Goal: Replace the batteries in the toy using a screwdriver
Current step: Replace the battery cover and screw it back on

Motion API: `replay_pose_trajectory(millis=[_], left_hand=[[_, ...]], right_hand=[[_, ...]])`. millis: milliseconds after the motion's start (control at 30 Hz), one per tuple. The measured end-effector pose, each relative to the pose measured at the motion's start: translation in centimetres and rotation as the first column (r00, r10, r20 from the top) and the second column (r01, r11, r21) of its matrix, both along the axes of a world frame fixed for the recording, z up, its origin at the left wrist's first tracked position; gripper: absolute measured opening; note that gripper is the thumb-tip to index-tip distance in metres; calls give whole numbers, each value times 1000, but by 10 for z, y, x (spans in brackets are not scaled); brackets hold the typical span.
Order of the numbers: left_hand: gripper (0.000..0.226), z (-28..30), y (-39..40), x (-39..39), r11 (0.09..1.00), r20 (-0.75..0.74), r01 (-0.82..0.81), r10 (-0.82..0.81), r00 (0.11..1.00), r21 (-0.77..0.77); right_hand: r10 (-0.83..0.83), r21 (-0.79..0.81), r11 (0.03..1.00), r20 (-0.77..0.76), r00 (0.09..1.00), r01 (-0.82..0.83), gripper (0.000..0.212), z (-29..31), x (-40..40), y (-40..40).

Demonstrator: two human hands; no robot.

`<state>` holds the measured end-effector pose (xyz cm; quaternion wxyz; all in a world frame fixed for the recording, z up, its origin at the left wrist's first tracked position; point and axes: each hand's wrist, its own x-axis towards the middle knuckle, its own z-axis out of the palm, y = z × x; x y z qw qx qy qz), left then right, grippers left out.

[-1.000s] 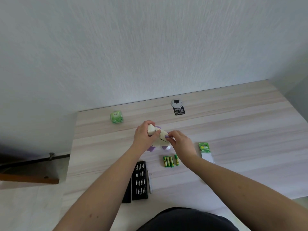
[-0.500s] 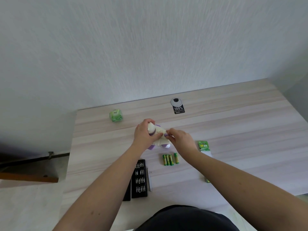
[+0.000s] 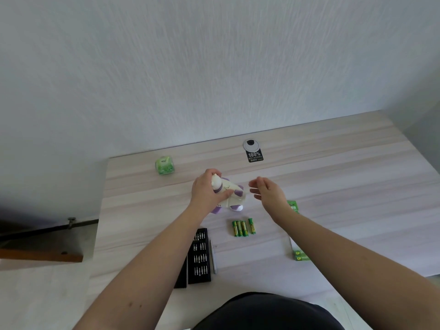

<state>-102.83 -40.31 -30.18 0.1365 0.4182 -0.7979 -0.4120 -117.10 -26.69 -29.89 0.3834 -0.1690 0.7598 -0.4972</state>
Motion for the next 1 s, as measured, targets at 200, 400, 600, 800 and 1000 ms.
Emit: replay_pose_trajectory(millis=[200, 400, 600, 800, 1000], left_hand=[[54, -1, 2, -1, 1000, 9, -17, 17, 1000, -17], [48, -2, 1, 0, 1000, -5, -3, 3, 1000, -29], [60, 5, -5, 7, 995, 29, 99, -98, 995, -17], [70, 8, -7, 11, 986, 31, 167, -168, 985, 6], [72, 10, -7, 12, 985, 21, 174, -174, 985, 10]], right_hand=[[236, 102, 964, 96, 967, -246, 40, 3, 9, -22], [348, 170, 916, 112, 931, -363, 38, 5, 10, -37], [350, 148, 908, 250, 903, -393, 27, 7, 3, -42], [402, 226, 880, 113, 909, -417, 37, 11, 8, -42], [435, 289, 862, 1, 901, -416, 35, 16, 15, -44]])
